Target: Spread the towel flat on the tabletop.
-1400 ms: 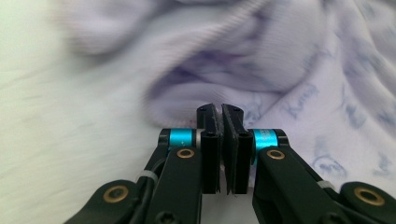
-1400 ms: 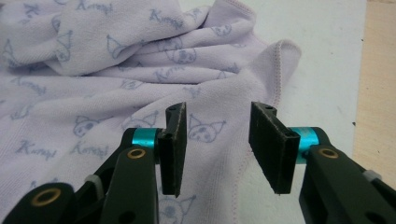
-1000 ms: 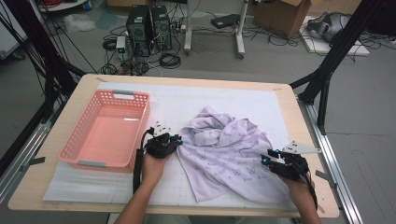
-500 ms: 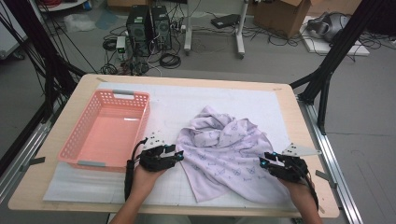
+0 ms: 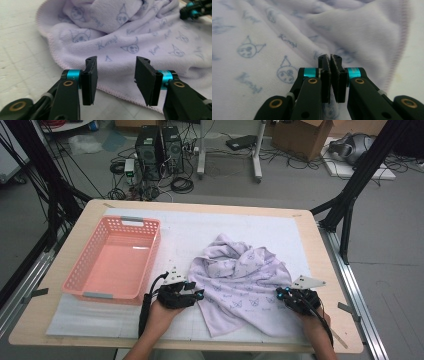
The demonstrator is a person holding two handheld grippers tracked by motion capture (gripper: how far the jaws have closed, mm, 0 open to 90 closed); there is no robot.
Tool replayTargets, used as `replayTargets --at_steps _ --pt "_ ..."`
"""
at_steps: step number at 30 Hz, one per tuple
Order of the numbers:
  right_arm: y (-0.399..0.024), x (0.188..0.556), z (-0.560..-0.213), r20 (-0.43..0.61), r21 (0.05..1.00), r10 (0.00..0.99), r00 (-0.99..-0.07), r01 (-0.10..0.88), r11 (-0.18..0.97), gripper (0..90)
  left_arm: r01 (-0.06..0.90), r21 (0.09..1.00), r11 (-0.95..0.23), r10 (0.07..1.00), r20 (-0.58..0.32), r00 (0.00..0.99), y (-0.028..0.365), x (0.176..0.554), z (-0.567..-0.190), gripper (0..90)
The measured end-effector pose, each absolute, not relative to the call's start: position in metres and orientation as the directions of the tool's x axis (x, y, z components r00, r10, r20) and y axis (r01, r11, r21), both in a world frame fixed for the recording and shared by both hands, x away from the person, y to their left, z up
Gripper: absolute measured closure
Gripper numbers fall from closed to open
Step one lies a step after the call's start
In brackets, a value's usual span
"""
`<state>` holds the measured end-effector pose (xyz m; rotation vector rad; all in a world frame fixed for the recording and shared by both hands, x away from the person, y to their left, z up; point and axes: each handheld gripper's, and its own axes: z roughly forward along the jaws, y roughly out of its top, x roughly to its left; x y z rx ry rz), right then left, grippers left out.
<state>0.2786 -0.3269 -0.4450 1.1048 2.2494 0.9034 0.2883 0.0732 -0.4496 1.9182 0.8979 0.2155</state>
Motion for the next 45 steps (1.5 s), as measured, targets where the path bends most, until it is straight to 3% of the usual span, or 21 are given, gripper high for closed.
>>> replayTargets --at_steps 2,4,9,11,12,14,15,16,17,19,24,26,29,32,34,36,41,45 --pt "-0.33 0.281 -0.446 -0.175 0.756 0.865 -0.469 0.499 0.423 87.2 0.493 0.827 -0.27 0.649 -0.222 0.728 0.069 0.285 -0.449 51.3" --pt "-0.333 0.285 -0.448 -0.162 0.766 0.893 -0.42 0.517 0.382 85.1 0.482 0.829 -0.285 0.619 -0.224 0.752 0.064 0.281 -0.448 52.5" --pt "-0.339 0.279 -0.442 -0.137 0.782 0.895 -0.424 0.509 0.36 68.0 0.449 0.812 -0.373 0.535 -0.207 0.819 0.039 0.268 -0.449 47.2" --pt "-0.346 0.275 -0.439 -0.104 0.799 0.899 -0.426 0.503 0.331 63.6 0.413 0.801 -0.433 0.498 -0.17 0.851 0.025 0.262 -0.452 43.8" --pt "-0.35 0.273 -0.437 -0.092 0.804 0.902 -0.421 0.503 0.316 63.2 0.376 0.796 -0.475 0.499 -0.109 0.86 0.02 0.259 -0.451 43.7" --pt "-0.357 0.27 -0.434 -0.064 0.811 0.908 -0.414 0.509 0.289 61.4 0.324 0.791 -0.518 0.515 -0.013 0.857 0.015 0.254 -0.451 49.9" --pt "-0.36 0.268 -0.434 -0.06 0.812 0.909 -0.413 0.51 0.285 60.1 0.316 0.79 -0.525 0.513 -0.002 0.858 0.016 0.254 -0.45 57.6" --pt "-0.362 0.268 -0.434 -0.05 0.814 0.911 -0.408 0.512 0.274 58.5 0.329 0.788 -0.52 0.524 -0.01 0.851 0.017 0.254 -0.449 67.8" --pt "-0.364 0.268 -0.434 -0.036 0.817 0.911 -0.411 0.513 0.264 57.7 0.33 0.785 -0.524 0.519 -0.013 0.855 0.019 0.255 -0.448 84.6" --pt "-0.366 0.268 -0.435 -0.002 0.822 0.912 -0.41 0.519 0.235 57.6 0.366 0.778 -0.511 0.533 -0.048 0.845 0.027 0.262 -0.447 85.4" --pt "-0.361 0.268 -0.434 0.02 0.82 0.893 -0.45 0.519 0.243 57.4 0.454 0.801 -0.391 0.692 -0.069 0.718 0.079 0.284 -0.44 85.6" --pt "-0.354 0.271 -0.437 0.058 0.818 0.85 -0.524 0.513 0.26 50.2 0.47 0.807 -0.358 0.713 -0.089 0.696 0.092 0.287 -0.44 85.4" --pt "-0.334 0.272 -0.443 0.067 0.806 0.765 -0.64 0.487 0.337 49.2 0.477 0.816 -0.327 0.71 -0.121 0.694 0.094 0.288 -0.443 84.2" --pt "-0.31 0.274 -0.451 0.013 0.756 0.715 -0.7 0.475 0.451 51.0 0.47 0.82 -0.327 0.705 -0.12 0.699 0.092 0.288 -0.444 81.9" --pt "-0.305 0.275 -0.449 -0.007 0.755 0.715 -0.699 0.465 0.463 65.4 0.474 0.82 -0.32 0.705 -0.127 0.698 0.092 0.288 -0.445 81.3" --pt "-0.303 0.277 -0.447 -0.031 0.747 0.713 -0.7 0.458 0.482 87.0 0.468 0.825 -0.318 0.706 -0.124 0.698 0.092 0.288 -0.445 82.3" --pt "-0.303 0.29 -0.449 -0.154 0.755 0.796 -0.585 0.45 0.477 88.0 0.428 0.849 -0.311 0.707 -0.095 0.701 0.084 0.291 -0.444 84.8" --pt "-0.305 0.295 -0.452 -0.267 0.745 0.823 -0.502 0.434 0.507 87.9 0.396 0.847 -0.355 0.724 -0.019 0.689 0.069 0.294 -0.449 85.1"
